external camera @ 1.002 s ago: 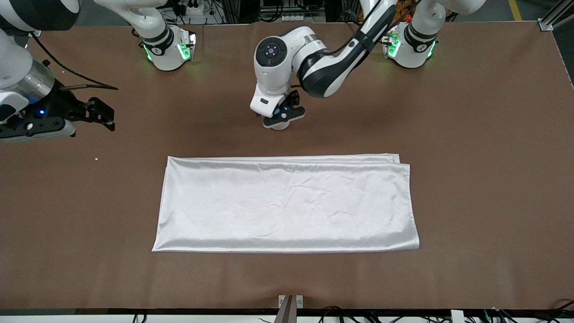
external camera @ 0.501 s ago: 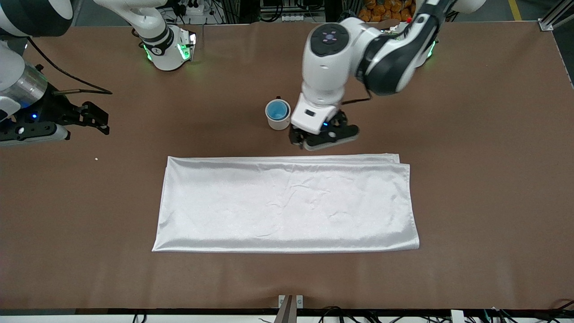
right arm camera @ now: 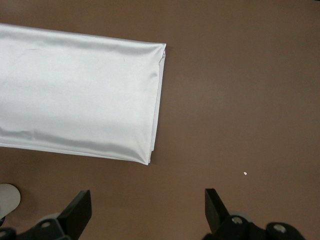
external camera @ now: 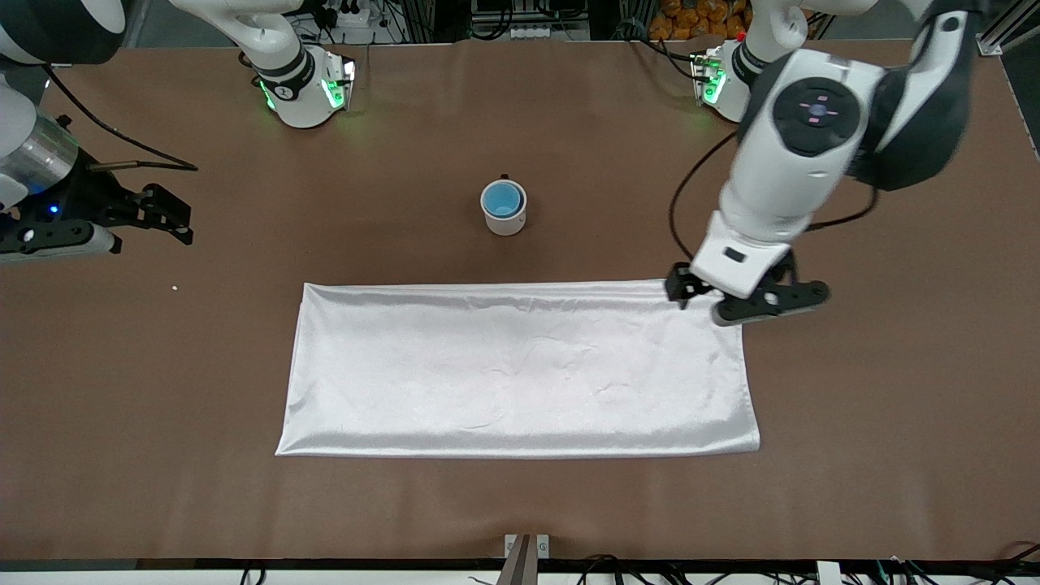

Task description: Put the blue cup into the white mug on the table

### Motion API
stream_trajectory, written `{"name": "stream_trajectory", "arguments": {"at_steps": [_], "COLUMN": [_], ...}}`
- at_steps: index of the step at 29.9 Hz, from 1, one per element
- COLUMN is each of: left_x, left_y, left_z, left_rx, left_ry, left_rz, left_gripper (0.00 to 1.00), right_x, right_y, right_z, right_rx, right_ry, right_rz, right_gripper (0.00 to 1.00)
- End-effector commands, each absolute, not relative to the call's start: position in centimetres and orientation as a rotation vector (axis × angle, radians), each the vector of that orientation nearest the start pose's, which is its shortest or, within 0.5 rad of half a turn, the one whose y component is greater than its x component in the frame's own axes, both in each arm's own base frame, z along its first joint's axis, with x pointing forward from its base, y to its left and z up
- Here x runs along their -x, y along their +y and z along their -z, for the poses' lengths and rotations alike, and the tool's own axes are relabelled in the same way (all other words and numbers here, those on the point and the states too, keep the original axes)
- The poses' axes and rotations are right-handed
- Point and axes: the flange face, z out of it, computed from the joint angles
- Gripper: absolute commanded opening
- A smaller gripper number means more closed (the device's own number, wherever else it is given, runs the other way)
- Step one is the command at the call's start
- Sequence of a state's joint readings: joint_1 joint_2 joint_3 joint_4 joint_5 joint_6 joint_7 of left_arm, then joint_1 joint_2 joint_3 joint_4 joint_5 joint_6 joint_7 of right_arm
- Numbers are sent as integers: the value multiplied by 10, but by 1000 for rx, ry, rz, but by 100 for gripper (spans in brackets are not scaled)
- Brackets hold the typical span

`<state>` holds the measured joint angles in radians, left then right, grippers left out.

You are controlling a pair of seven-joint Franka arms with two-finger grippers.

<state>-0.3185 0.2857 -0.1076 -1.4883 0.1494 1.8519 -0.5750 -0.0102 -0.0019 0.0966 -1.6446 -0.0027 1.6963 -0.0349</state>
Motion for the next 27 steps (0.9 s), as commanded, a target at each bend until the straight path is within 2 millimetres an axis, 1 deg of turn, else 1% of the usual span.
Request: {"name": "stream_trajectory", "arguments": {"at_steps": [1, 3, 6, 9, 11, 14, 17, 20, 22, 25, 27], "left_x": [-615, -621, -628, -629, -628, -626, -620, -616, -613, -610, -609], "left_y": [-215, -197, -169, -148, -143, -123, -110, -83, -74, -71, -62], "left_z": [-526, -527, -531, -539, -544, -558, -572, -583, -589, -592, -595], "left_rx": [3022, 3016, 3013, 3010, 3006, 2997, 3003, 3046, 3083, 3109, 3124], "left_ry": [-50, -1, 53, 97, 129, 134, 173, 118, 84, 69, 40], "left_rz": [186, 179, 175, 181, 189, 208, 203, 185, 180, 165, 168], "left_gripper": [100, 100, 100, 100, 100, 100, 100, 100, 100, 100, 100], "right_x": [-558, -557, -557, -556, -556, -557, -557, -557, -557, -557, -557], "right_y": [47, 48, 43, 43, 42, 37, 37, 38, 37, 37, 35], "right_z": [-628, -631, -632, -633, -632, -633, -632, -632, -632, -633, -632], "right_rx": [3127, 3127, 3128, 3128, 3128, 3129, 3129, 3127, 3128, 3129, 3129], "right_ry": [-197, -199, -190, -199, -199, -187, -187, -187, -185, -185, -180], "right_rz": [77, 70, 62, 60, 58, 60, 58, 58, 58, 60, 58], "right_gripper": [100, 100, 100, 100, 100, 100, 100, 100, 100, 100, 100]}}
